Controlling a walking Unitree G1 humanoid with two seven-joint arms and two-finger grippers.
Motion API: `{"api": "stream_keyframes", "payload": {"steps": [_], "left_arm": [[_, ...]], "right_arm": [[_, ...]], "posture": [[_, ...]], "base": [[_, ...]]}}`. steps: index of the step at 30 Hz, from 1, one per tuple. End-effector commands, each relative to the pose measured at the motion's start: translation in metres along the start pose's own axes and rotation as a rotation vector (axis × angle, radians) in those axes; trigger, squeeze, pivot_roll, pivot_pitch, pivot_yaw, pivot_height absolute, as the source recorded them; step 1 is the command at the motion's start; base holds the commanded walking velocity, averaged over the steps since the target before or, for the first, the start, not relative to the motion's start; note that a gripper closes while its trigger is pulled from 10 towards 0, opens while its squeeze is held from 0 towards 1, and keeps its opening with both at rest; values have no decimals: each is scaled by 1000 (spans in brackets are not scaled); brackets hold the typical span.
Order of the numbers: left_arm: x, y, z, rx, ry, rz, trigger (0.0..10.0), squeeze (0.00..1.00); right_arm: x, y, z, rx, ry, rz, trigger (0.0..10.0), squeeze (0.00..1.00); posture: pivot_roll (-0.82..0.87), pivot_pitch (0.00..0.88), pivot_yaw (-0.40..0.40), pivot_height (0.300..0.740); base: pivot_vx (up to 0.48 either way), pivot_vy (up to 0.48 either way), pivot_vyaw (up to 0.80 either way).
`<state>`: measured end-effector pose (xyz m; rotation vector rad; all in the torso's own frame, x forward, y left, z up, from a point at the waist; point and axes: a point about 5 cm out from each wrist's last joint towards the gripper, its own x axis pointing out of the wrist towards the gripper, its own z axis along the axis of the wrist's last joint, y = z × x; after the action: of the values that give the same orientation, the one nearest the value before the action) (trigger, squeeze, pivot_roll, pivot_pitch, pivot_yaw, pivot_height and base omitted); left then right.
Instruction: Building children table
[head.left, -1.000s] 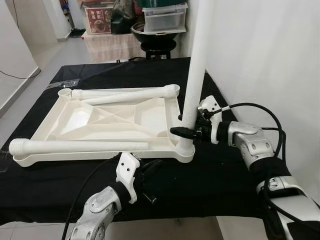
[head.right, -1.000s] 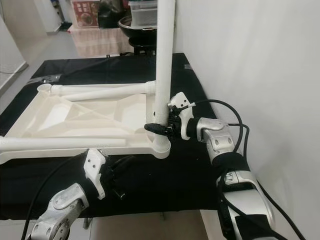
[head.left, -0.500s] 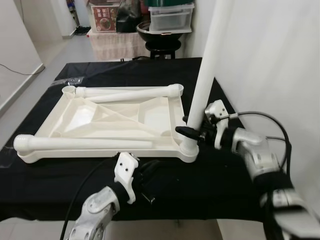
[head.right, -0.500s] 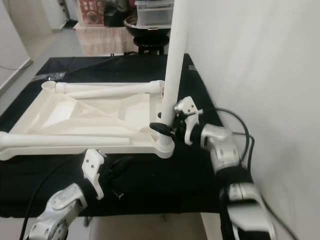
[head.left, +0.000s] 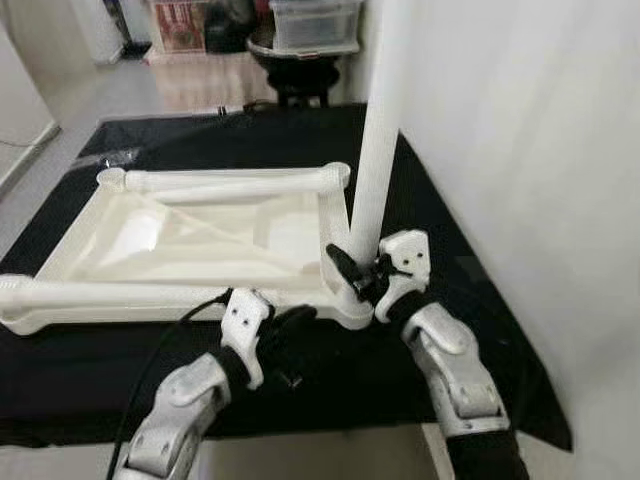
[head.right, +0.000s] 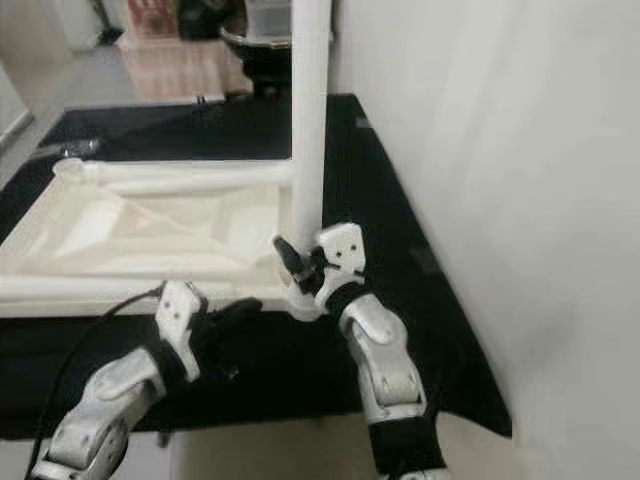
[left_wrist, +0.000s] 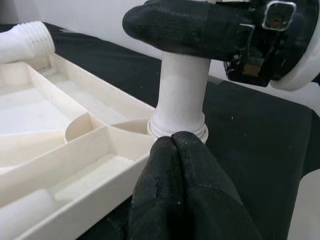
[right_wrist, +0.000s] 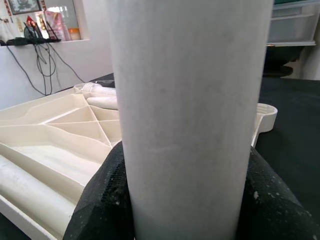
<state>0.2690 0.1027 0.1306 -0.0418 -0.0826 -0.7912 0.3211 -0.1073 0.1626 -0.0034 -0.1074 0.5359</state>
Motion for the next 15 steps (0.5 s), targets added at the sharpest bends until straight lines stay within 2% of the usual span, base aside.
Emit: {"api": "stream_keyframes", "payload": {"steps": [1,2,4,7,8,9,10,11,12,13,14,15], "left_arm": [[-2,1,-5,-15,13,23,10000,0],[-1,1,-5,-15,12,25,10000,0],[0,0,-5,-15,13,23,10000,0],[0,-1,-6,-15,13,19,10000,0],[1,-1,-6,-16,13,17,10000,0],[1,-1,-6,-16,13,17,10000,0],[2,-2,-6,-17,12,16,10000,0],[2,-2,-6,-17,12,16,10000,0],[2,-2,-7,-18,11,16,10000,0],[2,-2,-7,-18,11,16,10000,0],[2,-2,-7,-18,11,15,10000,0],[2,-2,-7,-18,11,15,10000,0]], "right_arm": [[-8,1,-34,129,157,-4,10000,0],[-8,3,-30,163,147,35,10000,1000],[-10,7,-26,181,141,45,10000,1000],[-13,10,-19,140,135,112,10000,1000],[-13,5,-14,109,134,162,10000,1000],[-13,5,-14,109,134,162,10000,1000],[-11,-4,-5,55,132,248,10000,1000],[-11,-4,-5,55,132,248,10000,1000],[-10,-14,4,-12,133,331,10000,345],[-10,-14,4,-12,133,331,10000,345],[-7,-27,13,-77,147,415,10000,0],[-7,-27,13,-77,147,415,10000,0]], "posture": [[-131,92,18,740],[-129,89,16,740],[-129,89,16,740],[-125,87,12,740],[-126,83,11,740],[-126,83,11,740],[-127,80,9,740],[-127,80,9,740],[-125,77,7,740],[-125,77,7,740],[-124,74,5,740],[-124,74,5,740]], "base": [[0,0,0],[0,0,0],[0,0,0],[0,0,0],[0,0,0],[0,0,0],[0,0,0],[0,0,0],[0,0,0],[0,0,0],[0,0,0],[0,0,0]]}}
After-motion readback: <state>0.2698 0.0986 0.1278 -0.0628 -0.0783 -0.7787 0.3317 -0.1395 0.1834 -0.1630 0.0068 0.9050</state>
